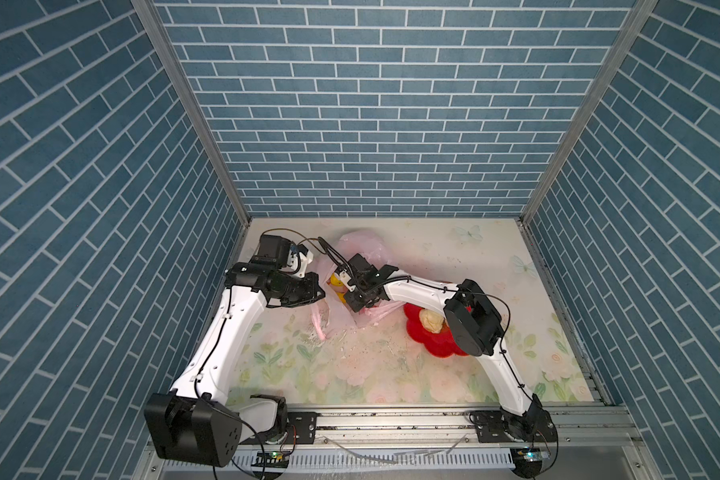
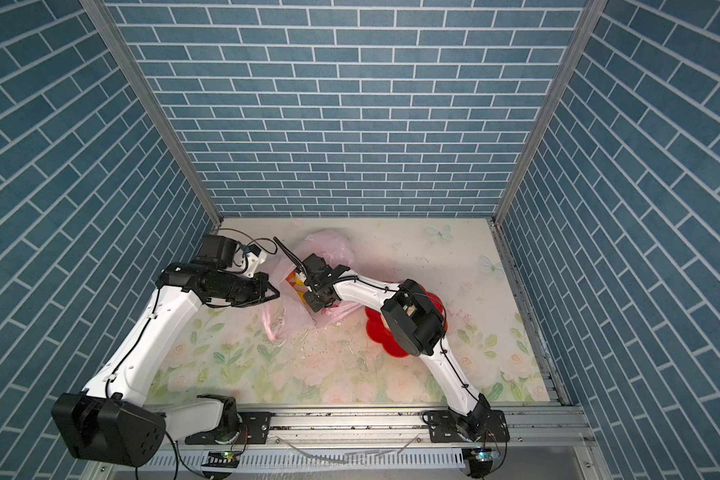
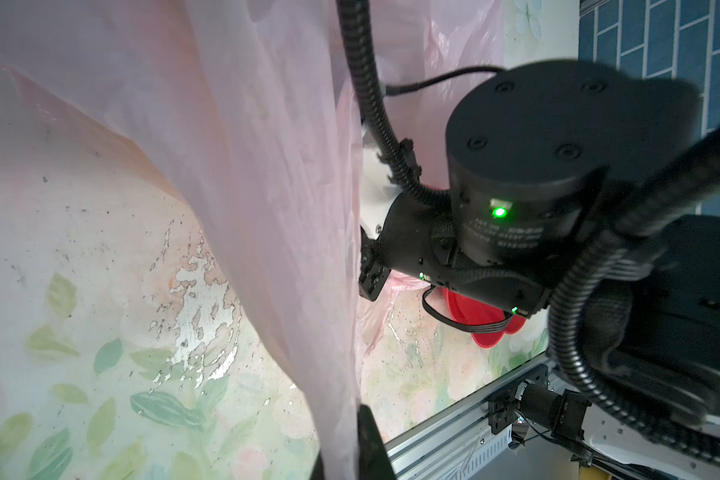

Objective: Take the fake fruits out of the plastic bag
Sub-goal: 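Reach the right gripper down into the bag toward the yellow fruit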

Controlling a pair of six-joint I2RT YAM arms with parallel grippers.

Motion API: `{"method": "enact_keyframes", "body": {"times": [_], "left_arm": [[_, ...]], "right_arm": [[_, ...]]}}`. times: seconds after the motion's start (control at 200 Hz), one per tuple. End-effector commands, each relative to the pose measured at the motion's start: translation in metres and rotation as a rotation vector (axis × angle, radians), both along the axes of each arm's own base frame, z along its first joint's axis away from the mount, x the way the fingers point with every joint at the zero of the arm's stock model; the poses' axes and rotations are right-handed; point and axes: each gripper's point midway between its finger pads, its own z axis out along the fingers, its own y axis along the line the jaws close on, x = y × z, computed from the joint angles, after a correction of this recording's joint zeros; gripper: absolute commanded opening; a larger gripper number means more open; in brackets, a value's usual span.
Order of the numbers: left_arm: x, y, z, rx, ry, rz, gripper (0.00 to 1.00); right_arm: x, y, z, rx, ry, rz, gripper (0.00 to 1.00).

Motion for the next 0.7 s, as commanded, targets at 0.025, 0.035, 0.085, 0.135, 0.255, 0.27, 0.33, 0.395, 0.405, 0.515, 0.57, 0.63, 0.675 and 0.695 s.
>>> {"method": "enact_keyframes", "body": {"times": [0.025, 0.035, 0.085, 0.135, 0.255, 0.27, 0.33, 0.395, 0.405, 0.515, 0.57, 0.63, 0.675, 0.695], "left_arm": [[-0.021, 0.002, -0.014, -0.007, 0.064, -0.01, 0.11], [-0.023, 0.002, -0.014, -0.007, 0.067, -0.01, 0.12], [-0.028, 0.002, -0.018, -0.008, 0.08, -0.005, 0.14], [-0.032, 0.003, -0.022, -0.008, 0.094, 0.0, 0.15], [-0.042, 0.004, -0.028, -0.013, 0.115, 0.017, 0.19], [-0.043, 0.004, -0.029, -0.015, 0.119, 0.019, 0.2], [-0.048, 0.004, -0.031, -0.02, 0.131, 0.027, 0.2], [-0.053, 0.003, -0.034, -0.03, 0.148, 0.027, 0.21], [-0.054, 0.003, -0.034, -0.031, 0.151, 0.027, 0.21], [-0.065, 0.0, -0.041, -0.05, 0.197, 0.024, 0.2], [-0.07, 0.0, -0.045, -0.053, 0.218, 0.029, 0.21], [-0.075, 0.0, -0.047, -0.057, 0.229, 0.038, 0.21], [-0.078, 0.0, -0.05, -0.059, 0.239, 0.045, 0.2], [-0.08, 0.0, -0.05, -0.06, 0.242, 0.047, 0.2]], "right_arm": [[0.01, 0.011, 0.016, 0.031, -0.038, -0.01, 0.0], [0.01, 0.012, 0.016, 0.036, -0.036, -0.014, 0.0], [0.012, 0.017, 0.02, 0.068, -0.038, -0.028, 0.0], [0.014, 0.021, 0.024, 0.103, -0.033, -0.044, 0.0], [0.014, 0.032, 0.03, 0.202, -0.017, -0.082, 0.0], [0.014, 0.033, 0.031, 0.212, -0.017, -0.087, 0.0], [0.018, 0.034, 0.033, 0.24, -0.026, -0.116, 0.02], [0.022, 0.034, 0.033, 0.258, -0.039, -0.146, 0.03], [0.023, 0.034, 0.034, 0.262, -0.04, -0.149, 0.04], [0.026, 0.036, 0.038, 0.312, -0.049, -0.181, 0.09], [0.027, 0.038, 0.039, 0.333, -0.047, -0.193, 0.13], [0.029, 0.038, 0.042, 0.355, -0.047, -0.211, 0.17], [0.03, 0.039, 0.043, 0.371, -0.046, -0.222, 0.21], [0.031, 0.039, 0.043, 0.376, -0.045, -0.228, 0.23]]}}
